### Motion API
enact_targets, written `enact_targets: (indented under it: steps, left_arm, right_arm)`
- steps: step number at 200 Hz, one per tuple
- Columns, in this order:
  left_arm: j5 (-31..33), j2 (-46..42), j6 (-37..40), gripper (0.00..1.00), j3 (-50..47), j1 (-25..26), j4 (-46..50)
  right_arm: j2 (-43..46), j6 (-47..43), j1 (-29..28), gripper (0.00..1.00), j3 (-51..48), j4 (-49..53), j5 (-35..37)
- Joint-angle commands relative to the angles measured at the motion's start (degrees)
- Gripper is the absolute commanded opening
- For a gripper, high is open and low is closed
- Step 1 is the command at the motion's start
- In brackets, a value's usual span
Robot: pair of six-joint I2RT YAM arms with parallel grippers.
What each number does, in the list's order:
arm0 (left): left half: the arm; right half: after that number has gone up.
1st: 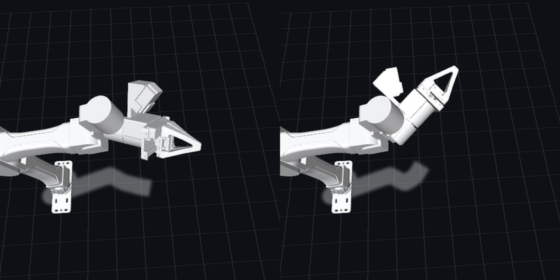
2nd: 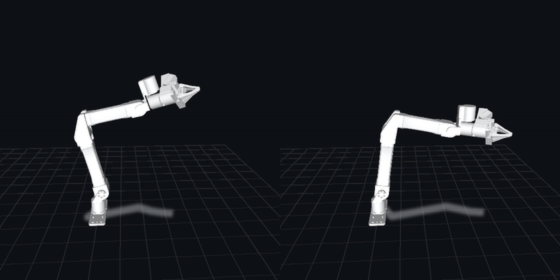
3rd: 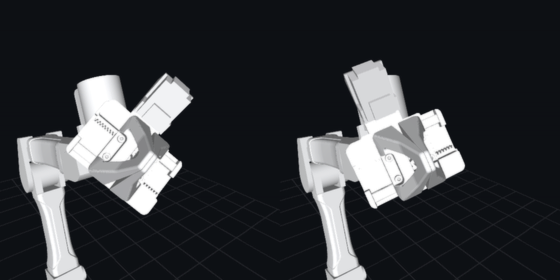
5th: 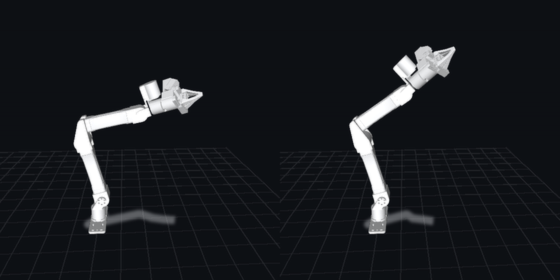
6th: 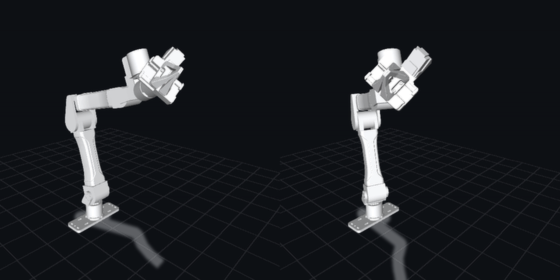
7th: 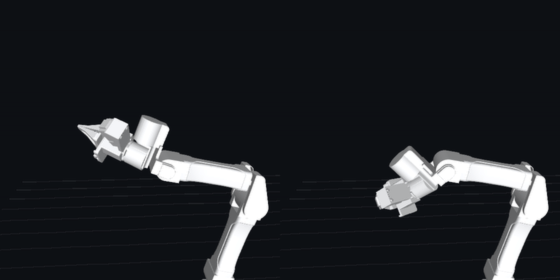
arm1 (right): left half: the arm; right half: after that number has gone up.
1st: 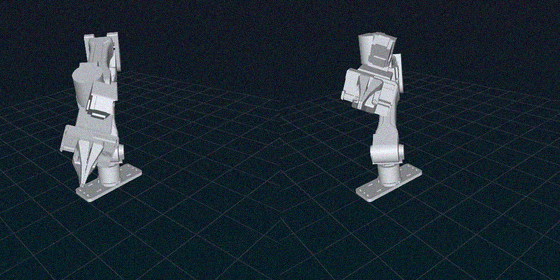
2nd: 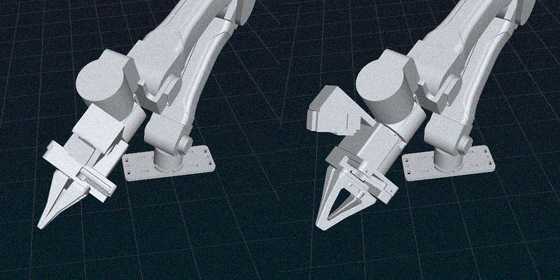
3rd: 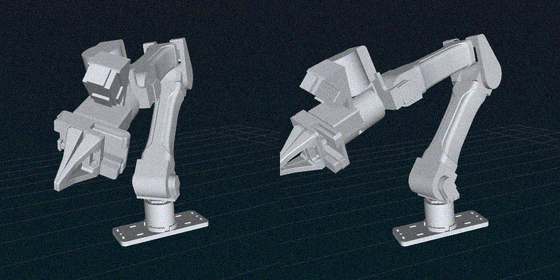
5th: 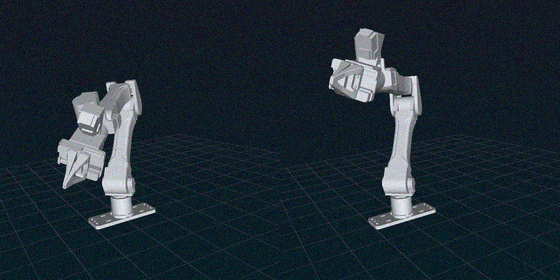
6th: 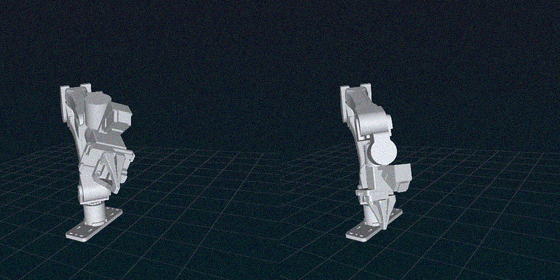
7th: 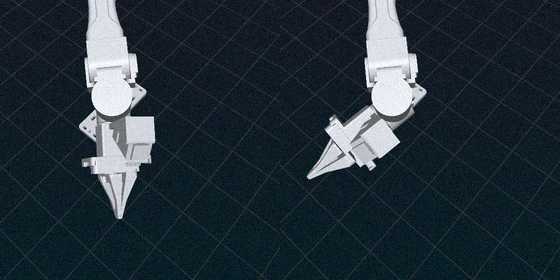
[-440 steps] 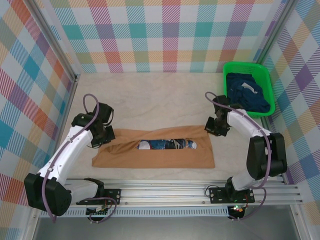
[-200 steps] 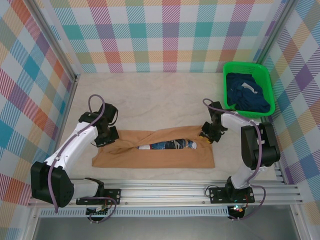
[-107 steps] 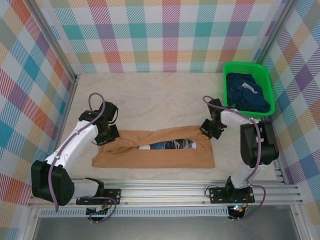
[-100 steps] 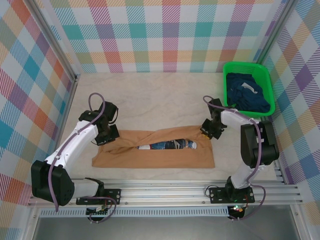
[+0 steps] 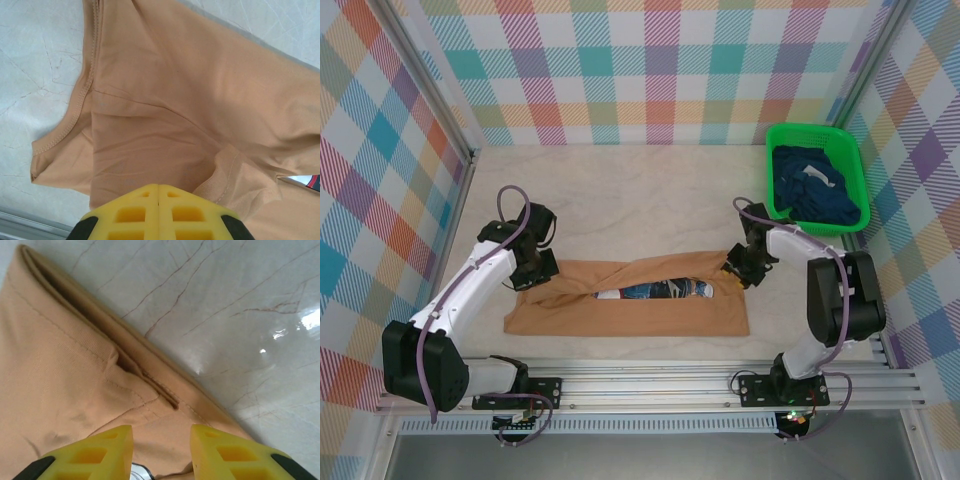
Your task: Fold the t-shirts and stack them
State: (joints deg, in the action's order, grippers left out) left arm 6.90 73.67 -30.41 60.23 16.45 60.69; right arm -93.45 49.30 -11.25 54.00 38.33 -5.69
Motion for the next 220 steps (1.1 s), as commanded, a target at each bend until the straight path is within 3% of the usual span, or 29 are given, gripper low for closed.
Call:
enact_targets:
  steps: [1, 88, 118, 154, 181, 220]
  left_arm:
    - [-0.7, -0.3, 0.6, 0.00, 1.4, 0.8, 0.3]
    - [-1.0, -0.1, 0.5, 0.00, 1.7, 1.0, 0.1]
    - [-1.0, 0.2, 0.5, 0.00, 1.9, 1.0, 0.2]
    - [-1.1, 0.3, 0.5, 0.00, 1.8, 1.0, 0.0]
    - [-1.3, 0.4, 0.5, 0.00, 1.8, 1.0, 0.0]
    - [-1.4, 0.6, 0.5, 0.00, 1.7, 1.0, 0.0]
  right_arm:
    - [-1.9, 1.7, 0.3, 0.31, 0.3, -1.0, -1.0]
    - [-3.7, 0.0, 0.9, 0.18, 3.2, -0.6, 0.8]
    - [-3.7, -0.6, 0.9, 0.27, 4.4, 1.4, 0.8]
    - [-3.9, -0.7, 0.9, 0.28, 4.5, 1.7, 0.9]
    - [-5.5, -0.9, 1.0, 0.25, 5.0, 1.4, 1.2]
    - [-5.3, -1.0, 1.0, 0.13, 5.4, 1.5, 1.5]
